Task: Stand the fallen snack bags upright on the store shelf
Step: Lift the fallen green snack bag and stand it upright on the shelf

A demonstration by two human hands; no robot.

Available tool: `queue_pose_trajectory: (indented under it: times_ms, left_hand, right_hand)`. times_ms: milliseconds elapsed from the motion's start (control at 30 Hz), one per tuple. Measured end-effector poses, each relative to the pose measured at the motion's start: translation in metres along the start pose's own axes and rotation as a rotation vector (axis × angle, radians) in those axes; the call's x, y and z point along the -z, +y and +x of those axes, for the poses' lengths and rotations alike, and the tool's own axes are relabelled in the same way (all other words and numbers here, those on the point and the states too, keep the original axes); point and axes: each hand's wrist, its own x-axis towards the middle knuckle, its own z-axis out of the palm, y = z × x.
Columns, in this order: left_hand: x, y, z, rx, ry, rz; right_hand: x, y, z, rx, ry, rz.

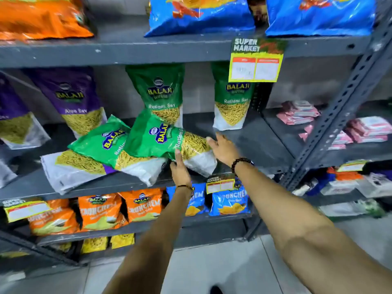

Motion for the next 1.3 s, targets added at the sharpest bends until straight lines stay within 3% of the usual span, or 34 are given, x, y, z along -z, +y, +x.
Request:
queue_pose_trajectory:
  times_ms: [167, 367, 467, 600, 700, 800, 1100, 1300]
  left_hand:
    - [-0.024, 0.004, 0.016, -0.007, 0.101, -0.283]
    - [-0.026, 0.006, 0.025, -0.031, 0.142, -0.321]
    - [-0.02, 0.008, 0.023, -0.041, 0.043, -0.306]
    - [-0.007, 0.017, 0.02, -0.005, -0.143, -0.173]
    - [-0.003, 0.026, 0.02, 0.052, -0.295, -0.114]
    - [-0.009, 0.035, 0.011, 0.073, -0.339, -0.019]
    - [-0.038, 0.064, -0.025, -0.024, -0.595, 0.147]
    - [-0.053, 0.057, -0.025, 0.004, -0.622, 0.166]
  right_hand:
    - [0.006, -0.023, 0.057, 0.046, -0.235, 0.124]
    - [-0.016, -0.034, 0.09, 0.046, -0.451, 0.136]
    - [-0.022, -0.026, 0.091, -0.018, -0.442, 0.242]
    - [-0.007, 0.005, 0.067, -0.179, -0.38, 0.702]
    - [0.009, 0.032, 0.031, -0.147, -0.332, 1.078]
    - [0.025, 0.048, -0.004, -0.099, -0.217, 1.27]
    - [0.078, 0.075, -0.052, 0.018, -0.102, 1.446]
    - [0.084, 0.092, -0.051, 0.025, -0.069, 1.413]
